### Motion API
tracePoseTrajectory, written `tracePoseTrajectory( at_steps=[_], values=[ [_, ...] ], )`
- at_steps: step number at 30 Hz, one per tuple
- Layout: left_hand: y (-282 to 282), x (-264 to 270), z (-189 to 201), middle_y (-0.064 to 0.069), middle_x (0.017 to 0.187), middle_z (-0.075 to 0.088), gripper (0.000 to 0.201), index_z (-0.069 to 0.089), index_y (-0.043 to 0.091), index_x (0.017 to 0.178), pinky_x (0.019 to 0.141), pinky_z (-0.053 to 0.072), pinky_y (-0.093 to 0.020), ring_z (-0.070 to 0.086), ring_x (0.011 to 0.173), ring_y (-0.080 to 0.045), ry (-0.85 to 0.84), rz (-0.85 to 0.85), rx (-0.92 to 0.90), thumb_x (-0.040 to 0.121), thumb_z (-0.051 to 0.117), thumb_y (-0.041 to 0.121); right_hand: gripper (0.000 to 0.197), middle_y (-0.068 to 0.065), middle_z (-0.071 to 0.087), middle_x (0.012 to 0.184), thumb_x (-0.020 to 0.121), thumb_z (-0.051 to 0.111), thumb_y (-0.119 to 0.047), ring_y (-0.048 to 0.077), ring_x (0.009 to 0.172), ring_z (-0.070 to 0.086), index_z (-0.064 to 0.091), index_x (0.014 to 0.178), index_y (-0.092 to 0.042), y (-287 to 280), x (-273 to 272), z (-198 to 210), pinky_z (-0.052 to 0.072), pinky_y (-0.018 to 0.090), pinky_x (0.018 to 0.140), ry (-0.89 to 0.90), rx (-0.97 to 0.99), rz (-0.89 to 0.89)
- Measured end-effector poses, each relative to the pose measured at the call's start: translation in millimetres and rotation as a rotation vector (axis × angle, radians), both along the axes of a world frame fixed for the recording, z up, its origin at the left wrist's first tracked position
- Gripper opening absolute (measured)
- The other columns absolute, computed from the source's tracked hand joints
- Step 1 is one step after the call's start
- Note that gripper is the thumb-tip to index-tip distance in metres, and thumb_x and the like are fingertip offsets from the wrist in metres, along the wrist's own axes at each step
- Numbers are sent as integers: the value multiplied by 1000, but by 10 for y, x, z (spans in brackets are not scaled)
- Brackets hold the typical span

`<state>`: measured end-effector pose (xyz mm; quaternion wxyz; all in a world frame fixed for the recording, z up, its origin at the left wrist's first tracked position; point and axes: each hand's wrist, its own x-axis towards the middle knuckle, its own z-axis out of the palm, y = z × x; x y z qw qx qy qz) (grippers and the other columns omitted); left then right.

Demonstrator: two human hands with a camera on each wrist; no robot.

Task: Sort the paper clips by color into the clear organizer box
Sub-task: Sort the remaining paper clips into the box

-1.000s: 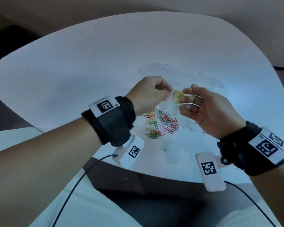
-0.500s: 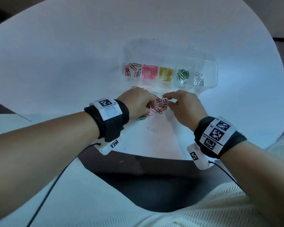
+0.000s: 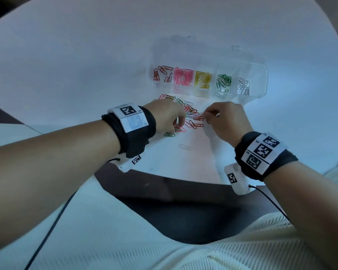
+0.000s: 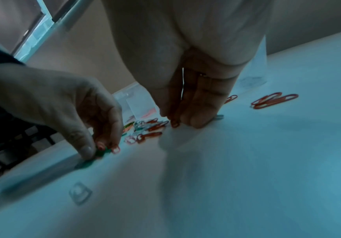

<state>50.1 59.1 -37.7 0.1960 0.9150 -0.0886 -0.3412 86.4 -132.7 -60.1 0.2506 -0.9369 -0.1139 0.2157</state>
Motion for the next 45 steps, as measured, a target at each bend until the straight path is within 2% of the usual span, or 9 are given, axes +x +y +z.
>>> tracePoseTrajectory(
  at_steps=[4, 8, 16, 20, 22, 25, 30, 35, 45],
  values=[
    [40, 32, 13, 6, 92, 61, 23, 66, 20, 103, 70, 37, -22, 53, 84, -13, -21, 58, -42, 83, 66, 8, 28, 1, 74, 92, 84, 53, -7, 19, 88, 65, 77, 93, -20, -42, 60, 65, 50, 25, 78, 28, -25, 21],
    [32, 38, 6, 5, 96, 65, 31, 66, 21, 106, 70, 38, -23, 57, 86, -15, -60, 54, -56, 84, 56, 1, 16, 1, 72, 86, 80, 69, -15, 20, 81, 63, 76, 92, -25, -68, 61, 65, 53, 31, 74, 63, -66, 68],
    [-135, -41, -19, -7, 105, 53, 44, 52, 23, 134, 73, 39, -31, 53, 100, -26, -146, -215, 24, 92, 46, 9, 8, 2, 71, 82, 80, 68, -20, 24, 80, 64, 75, 82, -24, -2, 0, 58, 55, 36, 71, 29, -118, 68],
    [-184, -51, -28, -2, 93, 41, 33, 55, 19, 125, 66, 33, -31, 47, 99, -25, -190, -311, 131, 94, 46, 19, 12, 4, 69, 86, 81, 65, -26, 28, 82, 61, 73, 90, -25, 18, -54, 62, 43, 28, 63, -39, -226, 82],
    [-177, -44, -19, -1, 93, 43, 29, 60, 20, 119, 65, 40, -33, 47, 102, -24, -201, -293, 132, 94, 47, 22, 12, 5, 68, 86, 82, 64, -29, 29, 81, 60, 71, 91, -24, 34, -84, 62, 40, 28, 63, -63, -245, 84],
    [-155, -40, -20, -2, 100, 56, 27, 66, 22, 116, 77, 50, -38, 50, 106, -25, -191, -216, 86, 94, 52, 28, 10, 3, 68, 86, 79, 65, -24, 28, 81, 61, 70, 88, -23, 37, -94, 51, 45, 28, 65, -30, -216, 59],
    [-174, -58, -66, 1, 106, 58, 30, 60, 21, 119, 83, 45, -35, 53, 104, -22, -217, -76, -39, 91, 59, 34, 9, 0, 70, 82, 73, 72, -20, 22, 82, 64, 68, 80, -24, 38, -117, 34, 54, 34, 75, 90, -95, 20],
    [-168, -65, -102, 0, 113, 57, 33, 59, 25, 126, 87, 42, -34, 48, 113, -23, -216, -123, 5, 93, 55, 29, 9, 3, 71, 84, 75, 71, -20, 24, 83, 65, 71, 83, -18, 74, -177, 21, 53, 34, 77, 73, -90, 59],
    [-139, -51, -92, 3, 94, 51, 17, 71, 19, 93, 76, 50, -38, 50, 104, -23, -194, -88, 44, 88, 55, 19, 10, -3, 56, 57, 78, 66, -14, 4, 47, 43, 71, 74, -6, -38, -25, 177, 35, 14, 48, 225, 129, -139]
  ],
)
